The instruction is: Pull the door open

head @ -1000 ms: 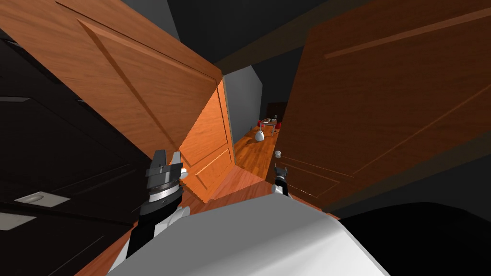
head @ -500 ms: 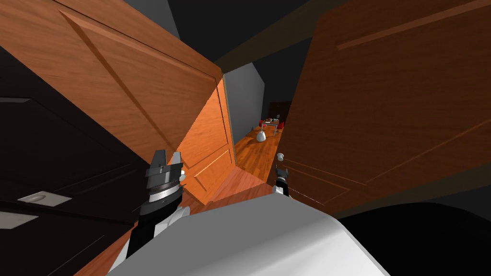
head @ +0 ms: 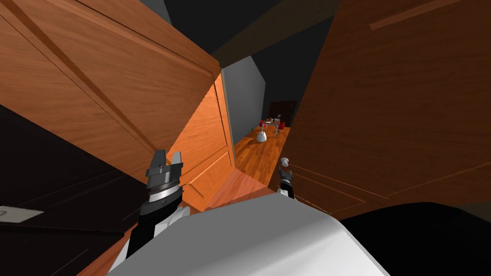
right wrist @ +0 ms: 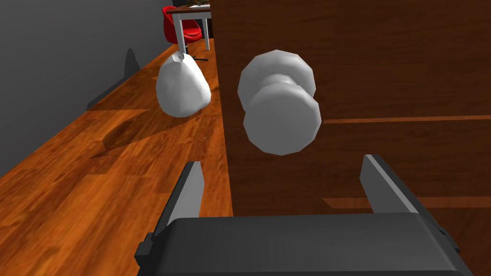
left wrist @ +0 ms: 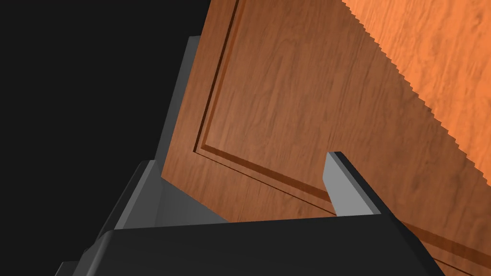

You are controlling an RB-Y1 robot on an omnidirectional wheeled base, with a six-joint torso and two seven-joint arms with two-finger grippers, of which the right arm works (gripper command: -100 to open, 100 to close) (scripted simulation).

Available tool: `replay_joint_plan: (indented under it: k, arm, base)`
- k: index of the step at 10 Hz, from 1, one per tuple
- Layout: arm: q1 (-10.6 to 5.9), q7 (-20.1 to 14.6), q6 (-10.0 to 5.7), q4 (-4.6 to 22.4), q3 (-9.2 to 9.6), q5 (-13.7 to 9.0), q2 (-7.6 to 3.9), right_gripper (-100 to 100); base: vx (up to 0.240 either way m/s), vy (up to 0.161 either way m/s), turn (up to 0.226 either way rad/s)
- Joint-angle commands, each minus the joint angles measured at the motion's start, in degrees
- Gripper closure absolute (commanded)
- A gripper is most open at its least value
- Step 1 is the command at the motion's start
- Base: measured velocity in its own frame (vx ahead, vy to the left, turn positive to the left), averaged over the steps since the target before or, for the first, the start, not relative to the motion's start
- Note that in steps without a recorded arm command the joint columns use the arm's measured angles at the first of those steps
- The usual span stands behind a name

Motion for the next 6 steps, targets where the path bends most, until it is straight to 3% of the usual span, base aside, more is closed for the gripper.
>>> replay_joint_plan:
  k: [1, 2, 3, 6]
  arm:
    - [1.62, -1.5, 0.4, -1.2, 0.2, 0.0, -0.87, -100]
    - [1.62, -1.5, 0.4, -1.2, 0.2, 0.0, -0.87, -100]
    - [2.78, -3.7, 0.11, -0.7, 0.6, 0.2, -2.49, -100]
    - [4.42, -6.9, -0.29, 0.0, 1.16, 0.4, -4.76, -100]
  base:
    - [0.128, -0.017, 0.007]
    - [0.073, -0.02, -0.001]
    - [0.12, -0.028, 0.008]
    - [0.165, -0.032, 0.006]
